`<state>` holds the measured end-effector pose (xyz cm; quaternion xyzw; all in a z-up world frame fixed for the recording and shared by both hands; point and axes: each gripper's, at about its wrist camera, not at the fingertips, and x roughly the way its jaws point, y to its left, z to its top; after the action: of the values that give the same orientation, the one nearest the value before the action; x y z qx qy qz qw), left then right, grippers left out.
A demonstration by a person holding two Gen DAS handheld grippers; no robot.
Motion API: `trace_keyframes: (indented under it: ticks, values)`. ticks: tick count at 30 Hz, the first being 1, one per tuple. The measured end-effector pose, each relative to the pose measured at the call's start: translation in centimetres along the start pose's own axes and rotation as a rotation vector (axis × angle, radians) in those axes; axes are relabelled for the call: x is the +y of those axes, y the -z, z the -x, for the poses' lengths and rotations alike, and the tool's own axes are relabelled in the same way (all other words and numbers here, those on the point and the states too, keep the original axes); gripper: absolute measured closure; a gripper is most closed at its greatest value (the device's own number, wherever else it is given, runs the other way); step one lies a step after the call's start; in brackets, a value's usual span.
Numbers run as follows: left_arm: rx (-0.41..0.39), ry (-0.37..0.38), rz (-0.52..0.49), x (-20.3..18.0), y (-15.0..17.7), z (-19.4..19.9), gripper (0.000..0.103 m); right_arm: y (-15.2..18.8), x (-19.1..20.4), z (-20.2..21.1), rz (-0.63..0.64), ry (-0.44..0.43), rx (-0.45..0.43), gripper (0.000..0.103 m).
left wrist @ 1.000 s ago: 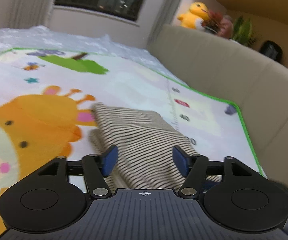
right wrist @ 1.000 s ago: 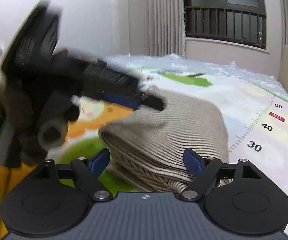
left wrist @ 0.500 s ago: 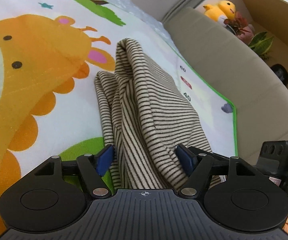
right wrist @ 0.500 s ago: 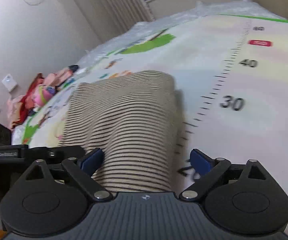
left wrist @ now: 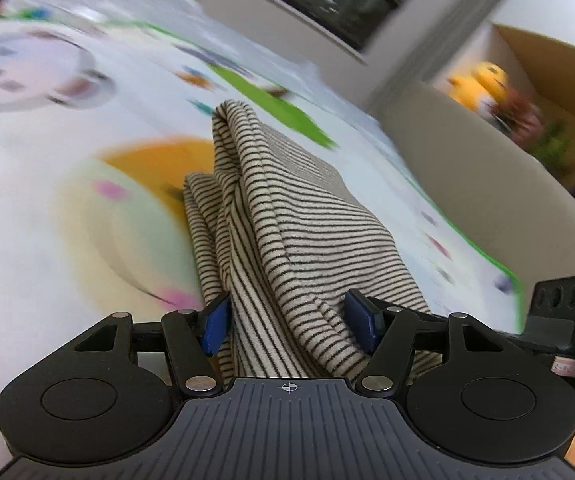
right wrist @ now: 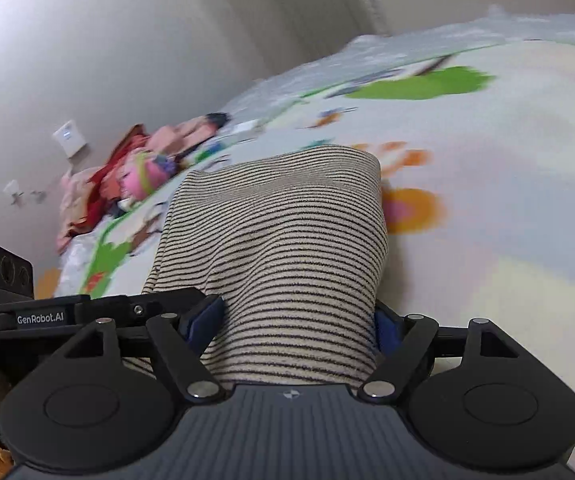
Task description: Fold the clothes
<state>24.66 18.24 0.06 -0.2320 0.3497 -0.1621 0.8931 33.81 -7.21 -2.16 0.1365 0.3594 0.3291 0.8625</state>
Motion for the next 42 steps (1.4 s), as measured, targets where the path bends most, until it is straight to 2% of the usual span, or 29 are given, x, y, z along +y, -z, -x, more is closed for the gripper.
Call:
trace_keyframes:
  ticks: [4, 6, 7, 10, 13, 14, 16, 19, 21, 24, 26, 30, 34, 36, 37, 39, 42]
  values:
    - [-0.041, -0.073, 0.032, 3.0, -1.0, 1.6, 0.037, -0.9, 2.2, -4.0, 0.087, -0.039, 0.003, 0.023]
    - [-0.049, -0.077, 0.029, 3.5, -1.1, 1.8, 0.037, -1.3, 2.6, -5.2, 0.120, -0.051, 0.004, 0.016]
    - [-0.051, -0.071, 0.022, 3.4, -1.1, 1.7, 0.036, -1.2, 2.2, -5.2, 0.103, -0.055, 0.005, 0.009]
    - [-0.066, -0.066, -0.016, 2.8, -1.1, 1.5, 0.034, -1.0, 1.4, -4.9, 0.074, -0.054, 0.000, 0.009]
    - [-0.127, -0.088, -0.062, 1.9, -1.6, 3.0, 0.037, -0.4, 1.7, -4.0, 0.105, -0.011, -0.027, 0.003]
    - [-0.170, -0.090, -0.079, 1.4, -2.0, 3.9, 0.037, -0.2, 1.8, -3.7, 0.117, 0.006, -0.037, 0.002]
    - [-0.260, -0.074, -0.110, 0.5, -2.9, 5.8, 0.037, 0.2, 1.9, -3.2, 0.122, 0.025, -0.059, 0.000]
    - [-0.291, -0.005, -0.164, -1.1, -5.0, 6.5, 0.034, 0.8, 2.1, -2.6, 0.129, 0.053, -0.089, 0.000]
    - [-0.255, 0.014, -0.170, -1.1, -6.2, 4.8, 0.034, 0.7, 2.2, -2.6, 0.131, 0.064, -0.085, 0.000]
    - [-0.153, -0.035, -0.114, 0.4, -6.8, 0.6, 0.036, 0.7, 2.5, -2.3, 0.133, 0.088, -0.078, 0.000]
    - [-0.124, -0.074, -0.099, 1.8, -6.3, -1.4, 0.040, 0.5, 4.3, -2.0, 0.202, 0.102, -0.098, 0.000]
    - [-0.147, -0.035, -0.079, 3.2, -6.0, -1.4, 0.040, 0.1, 7.8, -1.3, 0.340, 0.130, -0.139, 0.000]
    - [-0.134, -0.019, -0.078, 4.0, -6.5, -1.9, 0.039, -0.3, 11.3, -0.8, 0.476, 0.159, -0.173, 0.000]
    - [-0.132, -0.015, -0.070, 4.3, -6.3, -2.0, 0.039, 0.4, 11.4, -3.0, 0.522, 0.186, -0.088, 0.000]
    - [-0.131, -0.013, -0.068, 4.5, -6.2, -2.1, 0.038, 0.9, 11.2, -4.1, 0.540, 0.197, -0.049, 0.000]
    - [-0.130, -0.016, -0.081, 4.5, -6.1, -2.5, 0.038, 1.9, 10.6, -4.0, 0.533, 0.199, -0.100, 0.000]
    - [-0.133, -0.023, -0.086, 4.2, -6.1, -2.4, 0.038, 1.6, 10.3, -3.2, 0.502, 0.199, -0.102, 0.000]
